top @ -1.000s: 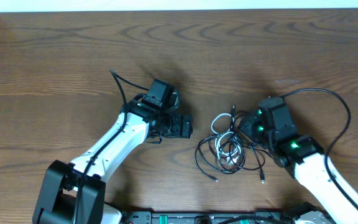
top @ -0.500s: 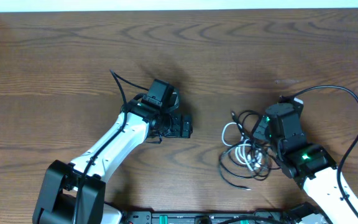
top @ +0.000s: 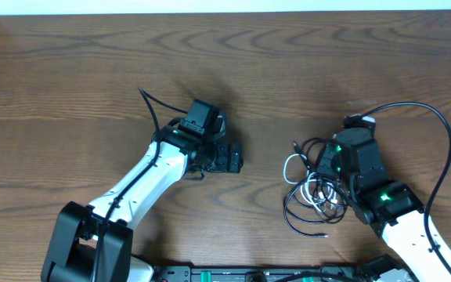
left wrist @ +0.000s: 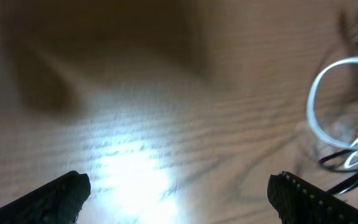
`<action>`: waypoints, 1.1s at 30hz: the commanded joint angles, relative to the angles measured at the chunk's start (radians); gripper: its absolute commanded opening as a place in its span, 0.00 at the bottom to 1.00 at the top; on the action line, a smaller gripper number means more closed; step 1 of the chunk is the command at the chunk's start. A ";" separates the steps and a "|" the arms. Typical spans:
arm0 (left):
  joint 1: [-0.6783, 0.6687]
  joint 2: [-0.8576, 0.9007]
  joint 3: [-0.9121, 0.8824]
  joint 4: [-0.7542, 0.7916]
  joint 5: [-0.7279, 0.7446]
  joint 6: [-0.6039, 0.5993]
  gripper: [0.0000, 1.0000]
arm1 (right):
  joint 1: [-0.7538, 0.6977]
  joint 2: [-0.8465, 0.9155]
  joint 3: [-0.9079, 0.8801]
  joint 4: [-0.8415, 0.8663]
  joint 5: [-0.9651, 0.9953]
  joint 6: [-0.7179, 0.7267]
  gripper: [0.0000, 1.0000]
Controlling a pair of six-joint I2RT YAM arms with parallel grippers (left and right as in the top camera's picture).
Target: Untangle cables
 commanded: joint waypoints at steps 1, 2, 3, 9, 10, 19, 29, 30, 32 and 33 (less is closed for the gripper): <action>0.002 -0.009 0.018 0.037 -0.014 -0.002 0.96 | 0.000 -0.006 -0.004 -0.006 -0.136 0.027 0.01; 0.002 -0.009 0.018 0.039 -0.010 -0.002 0.96 | 0.000 -0.006 -0.004 -0.021 -0.153 0.052 0.01; 0.002 -0.009 0.018 0.038 0.006 -0.002 0.96 | 0.000 -0.006 -0.004 -0.047 -0.167 0.090 0.01; 0.002 -0.009 0.018 0.101 0.225 0.072 0.96 | 0.001 0.011 -0.005 -0.220 -0.205 0.259 0.01; 0.002 -0.009 0.018 0.111 0.272 0.105 0.96 | 0.001 0.017 -0.005 -0.232 -0.232 0.264 0.01; -0.019 0.009 0.017 0.035 0.425 0.126 0.87 | 0.000 0.104 -0.005 -0.242 -0.401 0.260 0.01; -0.035 0.011 0.015 0.000 0.424 0.131 0.81 | 0.000 0.204 -0.005 0.222 -0.682 0.161 0.01; -0.035 0.011 0.015 -0.008 0.428 0.131 0.80 | 0.000 0.208 -0.005 0.283 -0.676 0.161 0.01; -0.035 0.011 0.015 -0.028 0.476 0.177 0.80 | 0.000 0.209 -0.005 0.388 -0.615 0.160 0.01; -0.035 0.011 0.015 -0.034 0.494 0.195 0.80 | 0.000 0.209 -0.005 0.410 -0.595 0.160 0.01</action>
